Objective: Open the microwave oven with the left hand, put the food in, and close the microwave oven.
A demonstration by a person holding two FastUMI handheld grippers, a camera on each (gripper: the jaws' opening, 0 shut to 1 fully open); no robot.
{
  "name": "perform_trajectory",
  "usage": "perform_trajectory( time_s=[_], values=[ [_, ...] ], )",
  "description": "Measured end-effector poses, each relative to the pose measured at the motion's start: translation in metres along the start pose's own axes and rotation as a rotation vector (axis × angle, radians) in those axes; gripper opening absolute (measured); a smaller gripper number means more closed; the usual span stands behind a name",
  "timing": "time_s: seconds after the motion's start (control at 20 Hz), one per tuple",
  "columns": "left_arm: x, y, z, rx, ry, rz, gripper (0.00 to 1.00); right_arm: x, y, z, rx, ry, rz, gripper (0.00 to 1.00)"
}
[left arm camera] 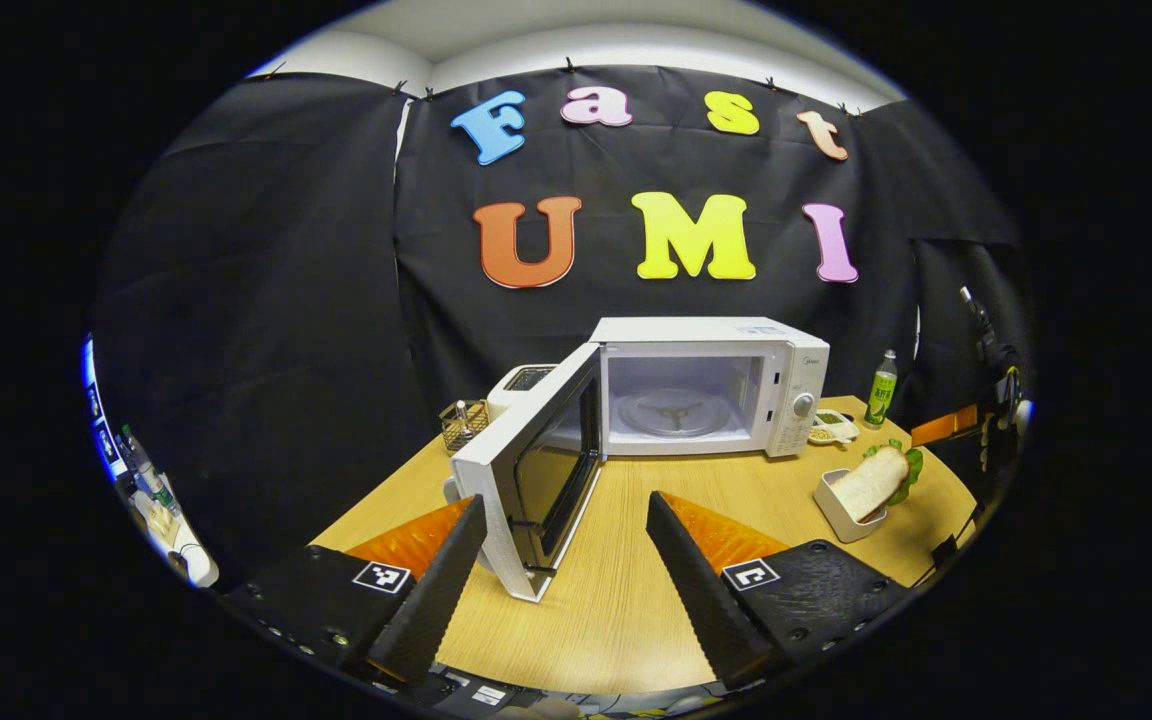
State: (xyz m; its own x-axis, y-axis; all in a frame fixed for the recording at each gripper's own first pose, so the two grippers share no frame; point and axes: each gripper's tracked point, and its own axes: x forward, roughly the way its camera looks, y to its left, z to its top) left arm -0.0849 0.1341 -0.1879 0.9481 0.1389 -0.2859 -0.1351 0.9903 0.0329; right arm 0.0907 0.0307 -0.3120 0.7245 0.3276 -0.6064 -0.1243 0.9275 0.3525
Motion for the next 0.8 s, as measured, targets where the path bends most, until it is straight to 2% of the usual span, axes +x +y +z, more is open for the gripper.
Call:
perform_trajectory(
  time_s=[0.05, 0.1, 0.15, 0.25, 0.35, 0.4, 0.45, 0.5, 0.55, 0.6, 0.8],
  values=[
    [-0.003, -0.004, 0.003, 0.004, 0.002, 0.012, 0.97, 0.013, -0.003, -0.002, 0.030, 0.034, 0.017, 0.81],
    [-0.006, -0.009, 0.006, 0.010, 0.004, 0.020, 0.97, 0.022, -0.005, -0.005, 0.069, 0.066, 0.043, 0.86],
    [-0.009, -0.012, 0.010, 0.017, 0.007, 0.034, 0.97, 0.027, -0.003, -0.009, 0.116, 0.098, 0.083, 0.73],
    [-0.014, -0.022, 0.016, 0.030, 0.011, 0.058, 0.97, 0.037, -0.003, -0.014, 0.201, 0.164, 0.127, 0.63],
    [-0.019, -0.032, 0.017, 0.040, 0.029, 0.078, 0.97, 0.040, 0.001, -0.013, 0.310, 0.203, 0.179, 0.48],
    [-0.022, -0.035, 0.020, 0.041, 0.031, 0.095, 0.97, 0.042, 0.000, -0.013, 0.341, 0.223, 0.186, 0.34],
    [-0.024, -0.037, 0.025, 0.033, 0.031, 0.111, 0.97, 0.040, 0.004, -0.015, 0.366, 0.245, 0.204, 0.35],
    [-0.028, -0.041, 0.028, 0.020, 0.032, 0.118, 0.97, 0.039, 0.007, -0.015, 0.375, 0.267, 0.219, 0.41],
    [-0.031, -0.045, 0.030, 0.016, 0.029, 0.132, 0.97, 0.036, 0.008, -0.015, 0.376, 0.279, 0.228, 0.32],
    [-0.033, -0.046, 0.031, 0.022, 0.030, 0.149, 0.97, 0.033, 0.009, -0.009, 0.381, 0.278, 0.239, 0.38],
    [-0.041, -0.049, 0.033, 0.029, 0.041, 0.176, 0.96, 0.011, 0.037, 0.032, 0.389, 0.220, 0.333, 0.36]
  ],
)
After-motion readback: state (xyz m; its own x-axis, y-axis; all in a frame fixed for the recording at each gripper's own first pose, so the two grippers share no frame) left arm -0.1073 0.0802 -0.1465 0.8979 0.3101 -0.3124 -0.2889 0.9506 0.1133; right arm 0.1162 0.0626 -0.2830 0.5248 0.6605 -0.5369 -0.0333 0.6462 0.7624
